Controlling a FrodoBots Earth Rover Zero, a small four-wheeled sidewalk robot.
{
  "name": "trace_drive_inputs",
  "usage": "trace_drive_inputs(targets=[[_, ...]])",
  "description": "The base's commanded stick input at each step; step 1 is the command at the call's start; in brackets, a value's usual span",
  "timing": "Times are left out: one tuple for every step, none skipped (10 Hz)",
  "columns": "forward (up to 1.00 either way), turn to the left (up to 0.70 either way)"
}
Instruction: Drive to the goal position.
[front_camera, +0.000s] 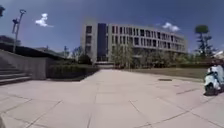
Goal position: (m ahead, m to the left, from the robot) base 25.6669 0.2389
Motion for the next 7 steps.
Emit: trace_drive_inputs(targets=[[1.00, 0.00], [1.00, 0.00], [1.00, 0.00], [1.00, 0.00], [1.00, 0.00], [1.00, 0.00], [1.00, 0.00]])
